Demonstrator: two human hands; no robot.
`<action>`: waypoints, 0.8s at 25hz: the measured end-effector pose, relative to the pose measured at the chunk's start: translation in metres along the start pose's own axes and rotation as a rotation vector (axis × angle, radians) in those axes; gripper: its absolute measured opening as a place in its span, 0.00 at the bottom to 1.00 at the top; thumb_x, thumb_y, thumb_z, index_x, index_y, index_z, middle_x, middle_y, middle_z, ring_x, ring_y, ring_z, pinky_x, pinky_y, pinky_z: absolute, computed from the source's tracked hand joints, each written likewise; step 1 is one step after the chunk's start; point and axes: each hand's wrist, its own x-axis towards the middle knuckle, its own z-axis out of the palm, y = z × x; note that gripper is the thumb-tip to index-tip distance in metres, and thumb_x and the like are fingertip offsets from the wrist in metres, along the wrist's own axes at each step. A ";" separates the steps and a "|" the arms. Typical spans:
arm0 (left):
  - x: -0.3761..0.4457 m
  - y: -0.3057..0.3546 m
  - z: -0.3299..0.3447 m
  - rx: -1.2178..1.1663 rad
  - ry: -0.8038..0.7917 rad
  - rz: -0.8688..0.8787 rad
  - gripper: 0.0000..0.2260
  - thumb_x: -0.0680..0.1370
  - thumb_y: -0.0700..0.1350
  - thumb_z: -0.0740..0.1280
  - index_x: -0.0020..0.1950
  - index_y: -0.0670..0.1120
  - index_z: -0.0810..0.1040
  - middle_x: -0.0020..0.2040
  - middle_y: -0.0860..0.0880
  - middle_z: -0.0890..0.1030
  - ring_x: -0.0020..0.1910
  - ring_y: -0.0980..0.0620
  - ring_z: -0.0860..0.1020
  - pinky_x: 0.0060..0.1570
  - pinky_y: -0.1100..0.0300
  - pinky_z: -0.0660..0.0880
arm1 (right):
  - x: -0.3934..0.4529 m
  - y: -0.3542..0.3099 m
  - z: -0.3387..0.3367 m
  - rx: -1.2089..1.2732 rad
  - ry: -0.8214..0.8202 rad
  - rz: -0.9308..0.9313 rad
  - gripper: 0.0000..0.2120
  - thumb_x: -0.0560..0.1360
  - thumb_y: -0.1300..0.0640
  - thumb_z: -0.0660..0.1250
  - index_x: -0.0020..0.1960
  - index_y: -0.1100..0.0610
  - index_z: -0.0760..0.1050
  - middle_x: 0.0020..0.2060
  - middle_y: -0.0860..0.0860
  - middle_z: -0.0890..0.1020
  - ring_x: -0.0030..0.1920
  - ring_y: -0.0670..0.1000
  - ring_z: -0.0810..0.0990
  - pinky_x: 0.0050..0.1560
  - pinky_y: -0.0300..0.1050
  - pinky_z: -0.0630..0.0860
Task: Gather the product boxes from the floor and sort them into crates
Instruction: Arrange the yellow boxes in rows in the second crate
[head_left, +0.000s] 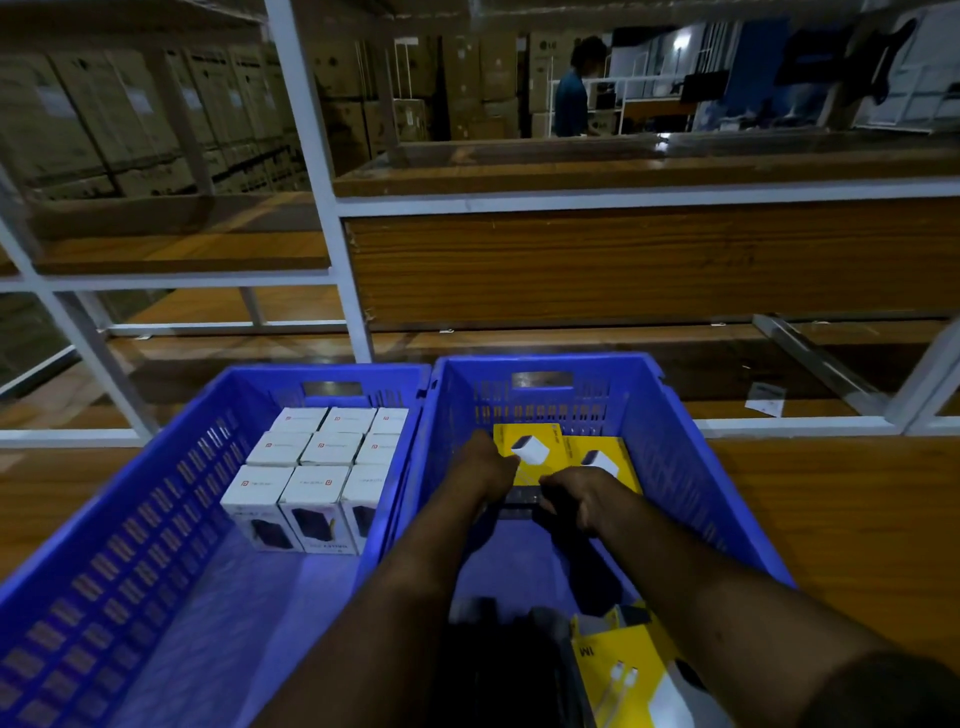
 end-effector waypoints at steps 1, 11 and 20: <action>0.001 0.001 0.001 0.039 0.002 0.003 0.22 0.79 0.47 0.67 0.70 0.40 0.66 0.67 0.39 0.73 0.63 0.40 0.76 0.61 0.50 0.75 | 0.004 0.002 -0.003 -0.016 0.002 -0.008 0.07 0.78 0.64 0.65 0.42 0.61 0.71 0.37 0.57 0.75 0.34 0.53 0.76 0.32 0.46 0.76; 0.019 -0.006 0.006 0.063 -0.007 0.002 0.22 0.79 0.48 0.67 0.66 0.34 0.70 0.62 0.32 0.77 0.56 0.36 0.79 0.40 0.56 0.74 | 0.007 0.011 0.012 0.170 0.072 -0.008 0.07 0.82 0.67 0.54 0.51 0.62 0.71 0.33 0.57 0.70 0.31 0.54 0.70 0.20 0.42 0.73; 0.013 -0.004 0.005 0.081 -0.007 0.021 0.24 0.79 0.48 0.67 0.71 0.39 0.67 0.67 0.38 0.75 0.61 0.39 0.76 0.50 0.55 0.74 | -0.004 0.012 0.008 0.224 -0.026 0.037 0.04 0.81 0.66 0.60 0.49 0.64 0.73 0.39 0.58 0.75 0.37 0.54 0.76 0.43 0.49 0.81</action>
